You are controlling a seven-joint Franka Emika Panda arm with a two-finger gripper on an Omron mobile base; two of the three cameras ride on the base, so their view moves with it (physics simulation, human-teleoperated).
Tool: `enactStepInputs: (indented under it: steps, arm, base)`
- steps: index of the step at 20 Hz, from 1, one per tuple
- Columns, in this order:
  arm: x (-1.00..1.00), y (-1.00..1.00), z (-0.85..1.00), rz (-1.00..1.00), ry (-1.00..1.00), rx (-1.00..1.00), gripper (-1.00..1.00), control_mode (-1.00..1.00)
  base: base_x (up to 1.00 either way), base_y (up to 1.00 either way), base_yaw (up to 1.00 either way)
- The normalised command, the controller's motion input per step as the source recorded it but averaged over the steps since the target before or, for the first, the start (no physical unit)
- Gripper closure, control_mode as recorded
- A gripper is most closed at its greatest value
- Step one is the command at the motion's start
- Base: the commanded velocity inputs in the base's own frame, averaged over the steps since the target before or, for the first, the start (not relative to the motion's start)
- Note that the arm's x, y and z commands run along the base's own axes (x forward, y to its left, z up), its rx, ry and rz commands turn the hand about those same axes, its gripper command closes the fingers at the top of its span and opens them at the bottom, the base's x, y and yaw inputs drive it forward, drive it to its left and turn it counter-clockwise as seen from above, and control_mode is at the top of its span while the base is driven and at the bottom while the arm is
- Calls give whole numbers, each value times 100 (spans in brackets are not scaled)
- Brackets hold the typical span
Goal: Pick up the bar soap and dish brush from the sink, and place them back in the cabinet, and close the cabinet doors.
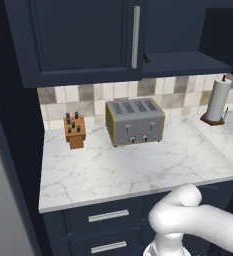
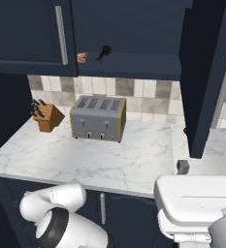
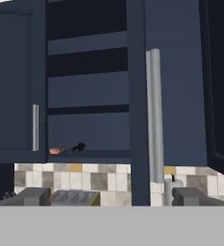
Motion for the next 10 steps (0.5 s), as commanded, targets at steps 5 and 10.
enactStepInputs:
  steps: [5,10]
  arm:
    - [5,-20,-1,0,0,0,-100,-100]
    - [14,-19,0,0,0,0,-100,-100]
  base:
    - [0,0,0]
    - [0,0,0]
